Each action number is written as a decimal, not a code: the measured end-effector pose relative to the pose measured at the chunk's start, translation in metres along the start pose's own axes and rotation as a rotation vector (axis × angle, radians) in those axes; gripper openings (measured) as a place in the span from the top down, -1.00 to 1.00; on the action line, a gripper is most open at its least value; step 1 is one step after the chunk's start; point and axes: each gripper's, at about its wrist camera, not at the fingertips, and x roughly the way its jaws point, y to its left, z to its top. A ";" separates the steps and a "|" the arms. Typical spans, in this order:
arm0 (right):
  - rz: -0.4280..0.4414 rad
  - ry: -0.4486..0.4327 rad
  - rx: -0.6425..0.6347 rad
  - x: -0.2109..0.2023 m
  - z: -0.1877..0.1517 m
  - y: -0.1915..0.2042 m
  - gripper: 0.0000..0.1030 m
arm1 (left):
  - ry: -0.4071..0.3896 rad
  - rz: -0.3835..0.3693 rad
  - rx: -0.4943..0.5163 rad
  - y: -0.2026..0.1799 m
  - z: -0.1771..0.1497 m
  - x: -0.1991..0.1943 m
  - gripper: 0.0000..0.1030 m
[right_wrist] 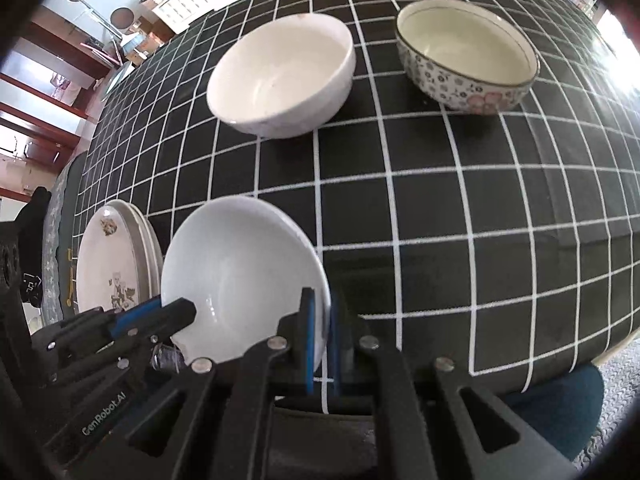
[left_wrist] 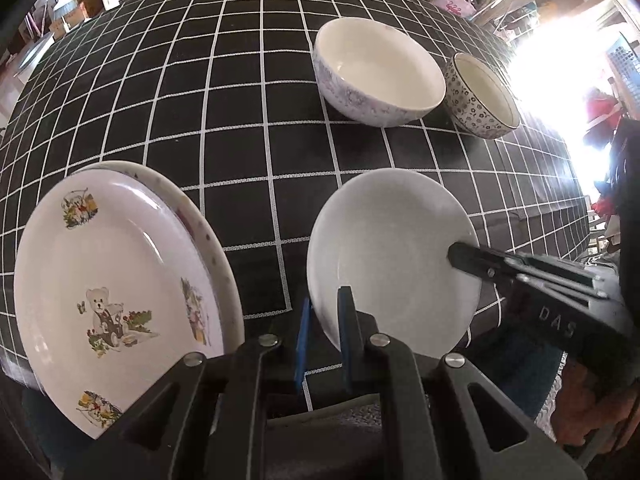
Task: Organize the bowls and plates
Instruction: 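Carry the plain white bowl beside the plate stack, lower it, open the right gripper, then move the right gripper to the grey-patterned white bowl and grasp its rim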
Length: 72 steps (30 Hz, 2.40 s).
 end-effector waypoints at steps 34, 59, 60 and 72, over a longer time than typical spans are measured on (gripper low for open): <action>-0.071 -0.227 -0.104 -0.108 0.068 0.030 -0.14 | -0.289 0.117 0.062 -0.001 0.067 -0.128 0.14; 0.037 -0.043 -0.026 -0.022 0.143 0.009 0.03 | -0.088 0.016 0.013 0.019 0.155 -0.034 0.14; 0.042 -0.033 -0.022 -0.019 0.145 0.008 0.06 | -0.075 0.011 0.006 0.021 0.158 -0.027 0.16; 0.000 0.004 -0.029 0.003 0.152 0.000 0.39 | -0.004 -0.014 -0.023 0.026 0.174 0.012 0.44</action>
